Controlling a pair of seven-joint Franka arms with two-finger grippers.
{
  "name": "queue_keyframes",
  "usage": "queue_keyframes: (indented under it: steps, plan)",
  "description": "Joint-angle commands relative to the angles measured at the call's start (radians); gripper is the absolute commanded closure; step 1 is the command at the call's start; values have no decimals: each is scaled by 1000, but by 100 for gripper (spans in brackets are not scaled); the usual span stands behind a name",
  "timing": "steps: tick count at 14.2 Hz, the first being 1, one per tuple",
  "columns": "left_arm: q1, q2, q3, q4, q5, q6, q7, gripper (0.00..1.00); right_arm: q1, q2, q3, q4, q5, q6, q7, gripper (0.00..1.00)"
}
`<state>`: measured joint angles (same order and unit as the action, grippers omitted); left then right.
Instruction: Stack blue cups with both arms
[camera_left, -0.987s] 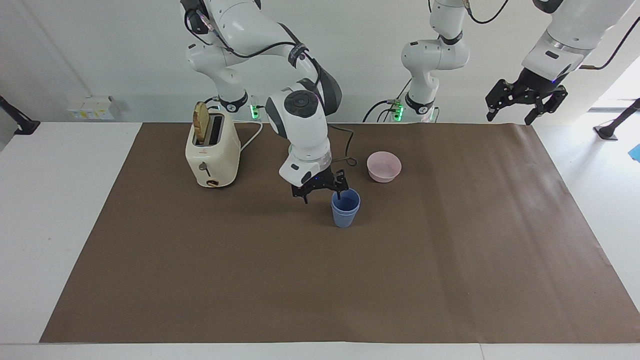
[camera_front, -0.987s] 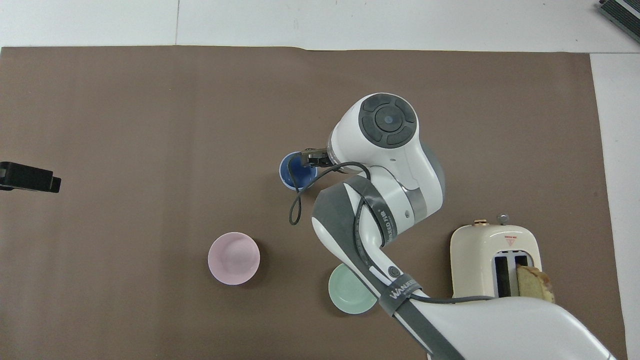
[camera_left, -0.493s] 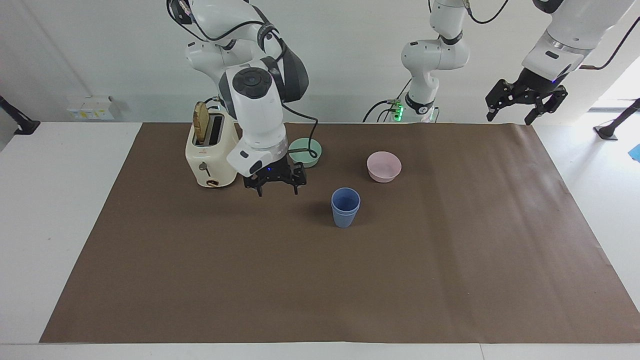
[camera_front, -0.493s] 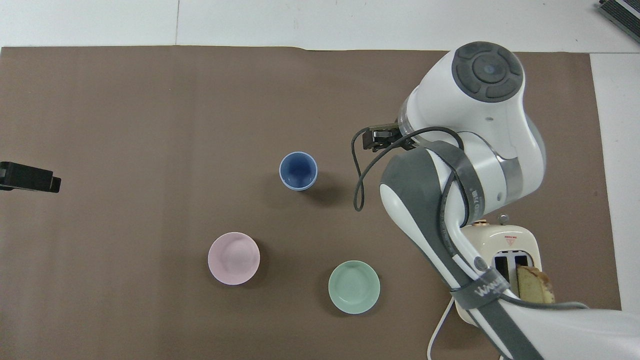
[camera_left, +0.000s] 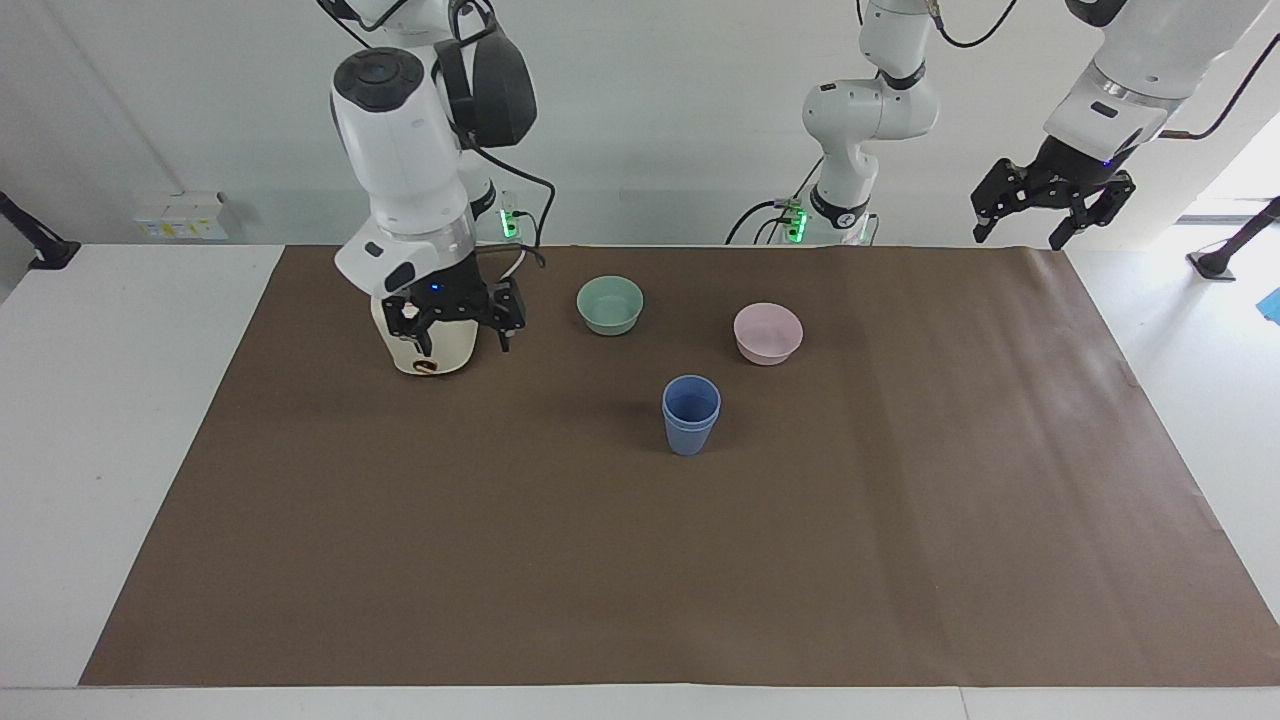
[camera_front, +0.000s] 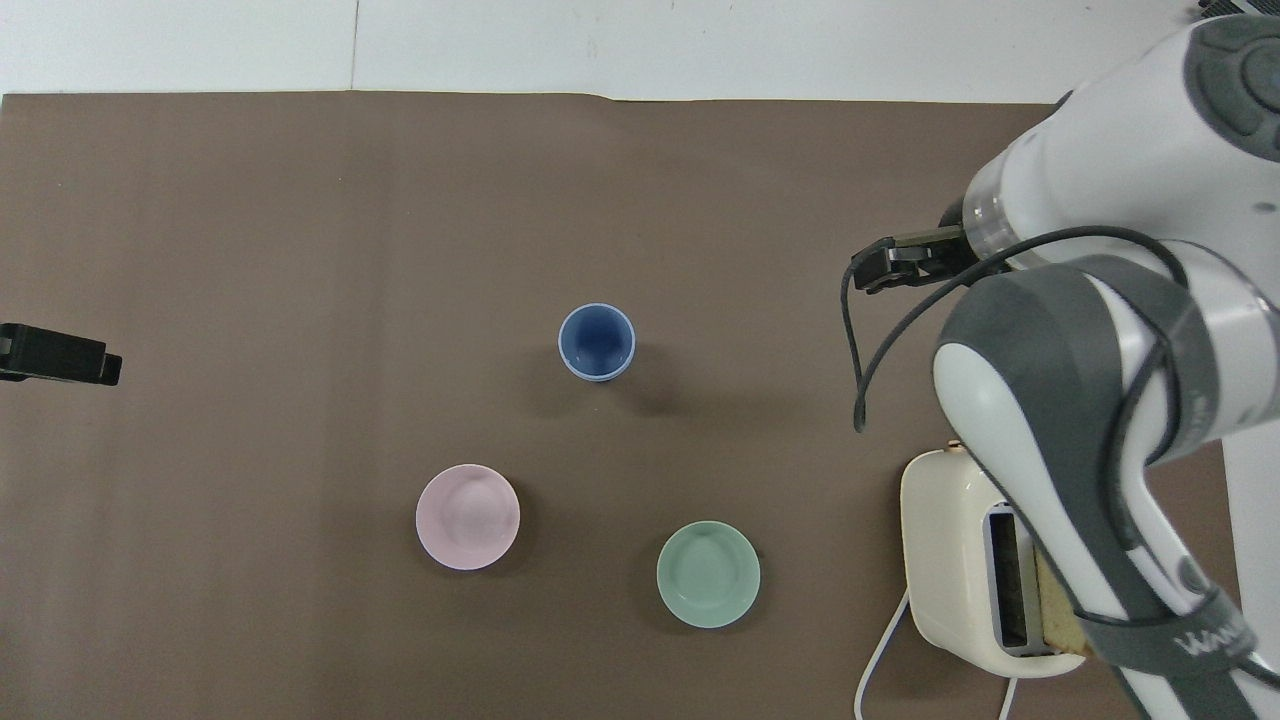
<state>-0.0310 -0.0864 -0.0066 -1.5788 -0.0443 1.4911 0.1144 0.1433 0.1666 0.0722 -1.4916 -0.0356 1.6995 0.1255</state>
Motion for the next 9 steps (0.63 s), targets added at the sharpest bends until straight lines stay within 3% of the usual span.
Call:
queue_keyframes:
  steps: [1, 9]
  plan:
    - [10, -16, -4, -17, -9, 8, -6, 0, -62, -50, 14, -18, -15, -52, -111, 0]
    - [10, -16, -4, -17, -9, 8, -6, 0, -149, -113, 14, -21, 23, -145, -147, 0]
